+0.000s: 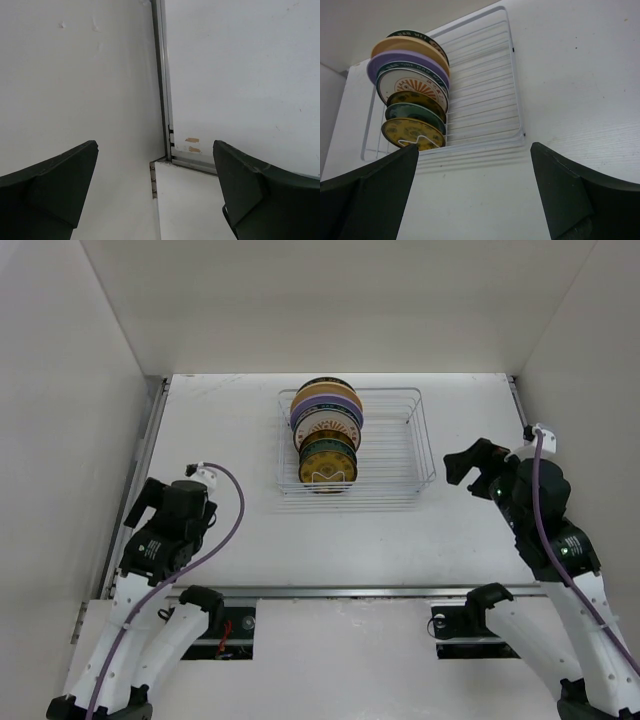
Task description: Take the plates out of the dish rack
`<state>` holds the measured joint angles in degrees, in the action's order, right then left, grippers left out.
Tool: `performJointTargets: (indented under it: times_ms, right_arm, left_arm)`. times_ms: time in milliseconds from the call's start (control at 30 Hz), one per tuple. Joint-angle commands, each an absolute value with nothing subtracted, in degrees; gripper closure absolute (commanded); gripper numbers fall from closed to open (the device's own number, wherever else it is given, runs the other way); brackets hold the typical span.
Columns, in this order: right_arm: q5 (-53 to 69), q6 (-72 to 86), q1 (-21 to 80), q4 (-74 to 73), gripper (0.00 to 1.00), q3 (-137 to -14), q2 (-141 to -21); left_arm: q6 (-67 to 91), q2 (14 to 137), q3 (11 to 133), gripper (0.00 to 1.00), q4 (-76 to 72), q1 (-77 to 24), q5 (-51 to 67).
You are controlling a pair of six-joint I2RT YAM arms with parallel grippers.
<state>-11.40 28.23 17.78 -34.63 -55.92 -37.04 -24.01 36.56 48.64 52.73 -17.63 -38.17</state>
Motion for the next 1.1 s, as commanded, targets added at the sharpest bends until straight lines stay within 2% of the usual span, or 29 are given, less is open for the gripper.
performJointTargets:
  times_ms: [0, 200, 433, 500, 633, 767, 800, 833, 933, 967, 1067]
  right_arm:
    - [-10.20, 26.99, 18.19, -31.20, 0.00, -59.15, -37.61]
    - [-6.52, 24.53, 18.19, -31.20, 0.00, -60.90, -39.37]
    - [-5.18, 20.22, 18.19, -28.31, 0.00, -63.97, -47.71]
    - [-3.88, 16.81, 18.19, -27.77, 0.00, -66.95, -54.47]
    - [7.36, 9.50, 19.85, -28.56, 0.00, -79.95, -69.58]
    - [5.83, 3.79, 28.36, -29.88, 0.00, -90.68, -83.56]
    - [5.10, 2.82, 29.52, -29.88, 0.04, -94.27, -88.11]
    - [5.10, 1.16, 30.31, -29.88, 0.16, -95.61, -90.07]
    - [5.10, -1.31, 32.25, -31.10, 0.34, -99.39, -96.82]
    - [5.10, -3.15, 32.26, -32.42, 0.43, -100.62, -98.25]
    - [7.82, -7.10, 34.62, -34.80, 0.44, -100.73, -100.90]
  left_arm:
    - [-22.06, 37.17, 51.42, 0.00, 53.08, -17.84, -38.32]
    - [-18.98, 40.25, 50.54, 0.00, 50.98, -17.84, -47.20]
    - [-18.98, 44.73, 57.38, 0.00, 53.00, -17.84, -38.24]
    - [-19.51, 48.15, 60.02, 0.00, 52.39, -17.84, -35.88]
    - [-18.73, 55.88, 68.27, 0.00, 51.86, -17.84, -30.87]
    - [-16.09, 64.93, 79.26, 0.00, 54.13, -17.84, -23.40]
    - [-14.95, 66.87, 81.37, 0.00, 54.84, -17.84, -21.73]
    - [-14.42, 70.28, 85.04, 0.00, 55.45, -17.84, -20.06]
    - [-12.58, 76.09, 89.98, 0.00, 56.51, -17.84, -15.21]
    - [-12.57, 77.42, 90.96, 0.00, 56.51, -17.84, -13.29]
    - [-11.96, 80.93, 92.90, 0.00, 57.04, -17.84, -11.69]
